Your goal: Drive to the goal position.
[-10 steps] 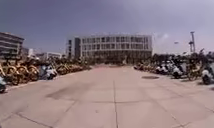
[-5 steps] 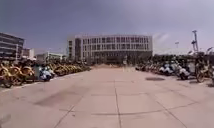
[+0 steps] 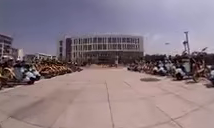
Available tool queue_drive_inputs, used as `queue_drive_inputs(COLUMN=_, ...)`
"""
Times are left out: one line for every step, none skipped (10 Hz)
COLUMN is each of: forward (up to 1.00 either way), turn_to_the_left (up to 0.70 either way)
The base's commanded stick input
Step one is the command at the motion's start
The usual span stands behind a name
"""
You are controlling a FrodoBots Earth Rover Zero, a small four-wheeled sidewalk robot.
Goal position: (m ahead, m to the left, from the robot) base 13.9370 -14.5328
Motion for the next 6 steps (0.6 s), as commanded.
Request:
queue_drive_inputs(forward=0.70, turn_to_the_left=0.01)
queue_drive_inputs(forward=0.70, turn_to_the_left=0.01)
queue_drive_inputs(forward=0.70, turn_to_the_left=0.01)
queue_drive_inputs(forward=0.70, turn_to_the_left=0.01)
queue_drive_inputs(forward=0.70, turn_to_the_left=0.01)
queue_drive_inputs(forward=0.70, turn_to_the_left=0.01)
